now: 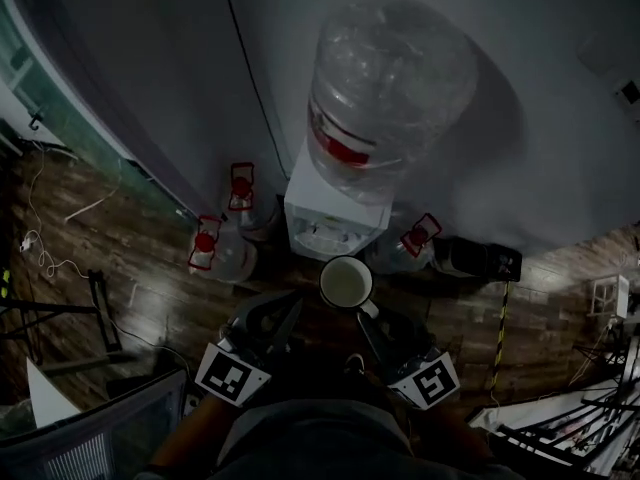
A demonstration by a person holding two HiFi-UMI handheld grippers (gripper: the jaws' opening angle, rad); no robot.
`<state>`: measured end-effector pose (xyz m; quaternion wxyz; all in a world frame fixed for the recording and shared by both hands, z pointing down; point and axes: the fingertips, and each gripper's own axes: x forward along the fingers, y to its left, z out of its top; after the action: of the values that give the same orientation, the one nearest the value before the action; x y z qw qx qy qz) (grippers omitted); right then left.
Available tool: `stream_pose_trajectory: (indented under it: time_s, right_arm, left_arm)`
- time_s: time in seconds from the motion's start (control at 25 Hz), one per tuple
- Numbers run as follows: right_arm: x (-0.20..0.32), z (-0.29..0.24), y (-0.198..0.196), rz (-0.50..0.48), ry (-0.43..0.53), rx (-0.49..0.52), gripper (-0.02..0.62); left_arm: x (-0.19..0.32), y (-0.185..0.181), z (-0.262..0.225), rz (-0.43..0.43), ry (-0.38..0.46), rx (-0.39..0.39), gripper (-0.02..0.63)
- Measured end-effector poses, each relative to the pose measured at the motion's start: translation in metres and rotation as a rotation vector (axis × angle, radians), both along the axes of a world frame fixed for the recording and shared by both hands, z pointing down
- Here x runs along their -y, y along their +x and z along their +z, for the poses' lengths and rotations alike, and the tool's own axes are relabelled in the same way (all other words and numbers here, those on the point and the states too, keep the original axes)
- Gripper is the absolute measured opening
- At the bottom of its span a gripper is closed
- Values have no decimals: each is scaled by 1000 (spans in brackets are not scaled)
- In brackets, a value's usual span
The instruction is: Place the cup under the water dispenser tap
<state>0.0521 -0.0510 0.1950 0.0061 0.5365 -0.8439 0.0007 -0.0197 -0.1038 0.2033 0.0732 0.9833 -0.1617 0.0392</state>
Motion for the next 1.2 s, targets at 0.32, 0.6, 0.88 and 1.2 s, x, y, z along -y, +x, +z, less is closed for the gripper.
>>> stream_pose_trajectory:
  time_s: [0.32, 0.6, 0.88, 1.2]
  right_arm:
    - [57, 41, 1, 113, -15, -26, 61]
    - [97, 105, 12, 152, 7, -29, 61]
    - [122, 188, 29, 133, 46, -7, 61]
    - [127, 295, 16, 69, 72, 2, 60]
  left_arm:
    - [60, 8, 55, 81, -24, 2, 8]
    - [105, 23, 128, 57, -41, -14, 8]
    - [142, 29, 210, -63, -37, -59, 8]
    - [158, 21, 315, -120, -18, -46, 6]
